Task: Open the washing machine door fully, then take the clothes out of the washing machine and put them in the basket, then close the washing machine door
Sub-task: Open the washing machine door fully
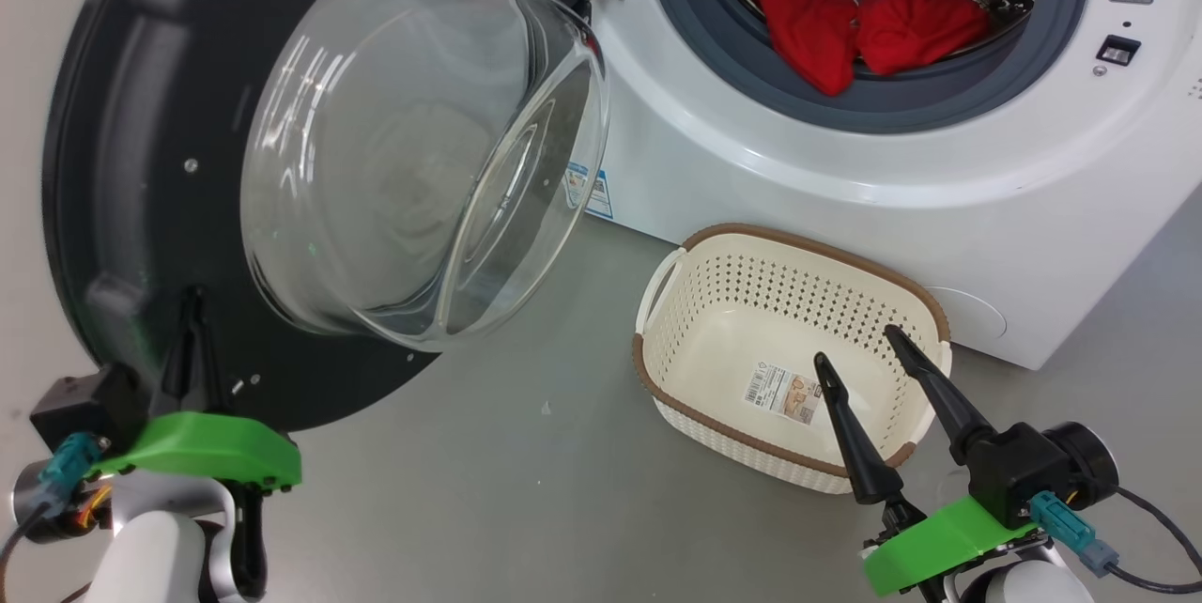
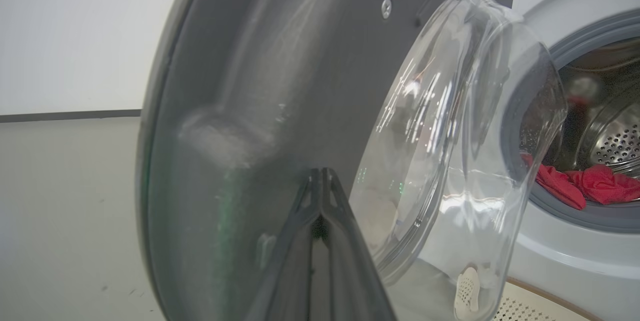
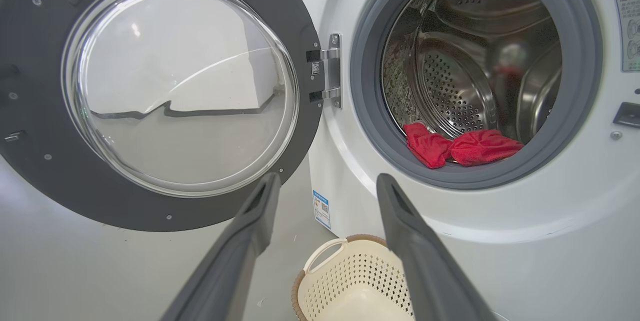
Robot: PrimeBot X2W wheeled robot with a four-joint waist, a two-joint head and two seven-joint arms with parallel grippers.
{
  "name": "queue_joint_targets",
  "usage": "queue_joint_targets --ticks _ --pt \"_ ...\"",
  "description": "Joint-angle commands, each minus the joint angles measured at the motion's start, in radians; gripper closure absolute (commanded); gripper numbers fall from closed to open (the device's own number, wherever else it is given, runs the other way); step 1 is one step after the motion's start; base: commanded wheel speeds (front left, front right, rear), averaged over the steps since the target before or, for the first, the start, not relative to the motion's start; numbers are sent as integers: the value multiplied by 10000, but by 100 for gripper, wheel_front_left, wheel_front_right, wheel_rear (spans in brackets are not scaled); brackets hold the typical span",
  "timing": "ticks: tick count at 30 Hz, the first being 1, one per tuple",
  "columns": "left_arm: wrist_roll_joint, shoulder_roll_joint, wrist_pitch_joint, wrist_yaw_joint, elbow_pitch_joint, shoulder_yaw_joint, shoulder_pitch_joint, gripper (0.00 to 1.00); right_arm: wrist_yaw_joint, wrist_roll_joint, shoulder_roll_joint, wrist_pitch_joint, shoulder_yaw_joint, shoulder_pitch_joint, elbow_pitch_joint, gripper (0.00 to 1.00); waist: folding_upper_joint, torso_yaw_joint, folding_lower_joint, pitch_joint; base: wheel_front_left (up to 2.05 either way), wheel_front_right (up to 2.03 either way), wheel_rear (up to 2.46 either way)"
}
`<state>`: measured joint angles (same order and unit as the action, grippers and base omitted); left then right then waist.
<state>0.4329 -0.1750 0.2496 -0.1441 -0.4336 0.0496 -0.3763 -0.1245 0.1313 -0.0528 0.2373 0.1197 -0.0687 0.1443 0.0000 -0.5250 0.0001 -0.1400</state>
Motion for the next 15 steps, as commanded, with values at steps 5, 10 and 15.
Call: queue_joint_targets --ticks 5,10,15 --pt "28 -485 110 101 -256 -716 -659 100 -62 -162 26 -84 179 -291 -395 0 0 71 0 -85 0 0 0" --pt "-11 -488 118 207 -637 -1039 -964 100 -62 -256 26 -163 135 -300 -541 0 0 137 0 -226 0 0 0" --pt "-128 -403 120 382 -834 -1479 -1204 100 -62 -346 26 -215 82 -379 -675 0 0 213 0 -410 0 0 0"
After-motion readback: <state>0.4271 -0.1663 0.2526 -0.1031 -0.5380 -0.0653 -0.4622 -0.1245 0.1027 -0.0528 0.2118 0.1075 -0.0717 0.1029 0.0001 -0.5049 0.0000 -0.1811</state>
